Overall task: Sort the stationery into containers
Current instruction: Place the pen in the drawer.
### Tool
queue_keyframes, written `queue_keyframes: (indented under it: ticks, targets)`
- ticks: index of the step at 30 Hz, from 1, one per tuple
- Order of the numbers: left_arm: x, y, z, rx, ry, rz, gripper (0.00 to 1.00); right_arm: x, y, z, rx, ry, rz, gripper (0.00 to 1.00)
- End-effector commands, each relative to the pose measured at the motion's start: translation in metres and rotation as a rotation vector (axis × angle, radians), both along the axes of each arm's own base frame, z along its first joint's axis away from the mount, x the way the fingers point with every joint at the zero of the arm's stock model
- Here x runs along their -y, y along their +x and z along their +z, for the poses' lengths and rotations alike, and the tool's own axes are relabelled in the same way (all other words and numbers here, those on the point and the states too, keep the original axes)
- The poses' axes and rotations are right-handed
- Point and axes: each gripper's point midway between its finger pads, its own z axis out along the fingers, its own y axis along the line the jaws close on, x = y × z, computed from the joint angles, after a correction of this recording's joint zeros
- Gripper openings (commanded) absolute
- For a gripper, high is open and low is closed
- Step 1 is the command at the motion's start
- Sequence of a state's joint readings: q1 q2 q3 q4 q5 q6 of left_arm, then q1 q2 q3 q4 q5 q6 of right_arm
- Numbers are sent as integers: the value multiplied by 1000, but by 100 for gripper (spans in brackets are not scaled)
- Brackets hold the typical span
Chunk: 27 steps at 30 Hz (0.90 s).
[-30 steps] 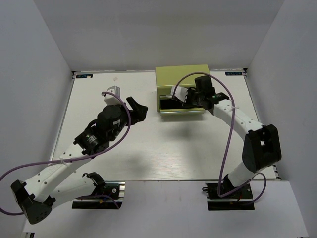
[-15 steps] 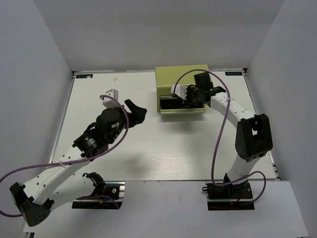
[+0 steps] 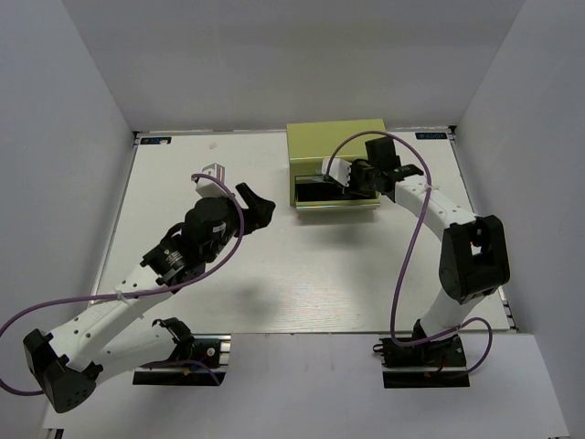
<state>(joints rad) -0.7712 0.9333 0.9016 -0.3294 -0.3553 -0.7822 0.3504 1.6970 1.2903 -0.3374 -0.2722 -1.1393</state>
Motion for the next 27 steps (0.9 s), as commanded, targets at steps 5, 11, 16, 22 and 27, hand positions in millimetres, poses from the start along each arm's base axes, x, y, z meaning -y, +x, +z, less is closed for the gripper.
queue_keyframes:
  ticks: [5,11,16,22,27]
  targets:
    - [1,0,6,16,-12,-7,83,4,0,-20,-39,-41,18,19]
    - [1,0,6,16,-12,-7,85,5,-4,-27,-60,-50,24,32]
    - [1,0,6,16,-12,-7,85,4,-3,-17,-49,-23,18,39]
    - [0,0,2,10,-6,-7,85,-12,-18,8,-58,65,89,0]
    - [0,0,1,10,-6,-7,85,-26,-37,27,-47,130,190,0]
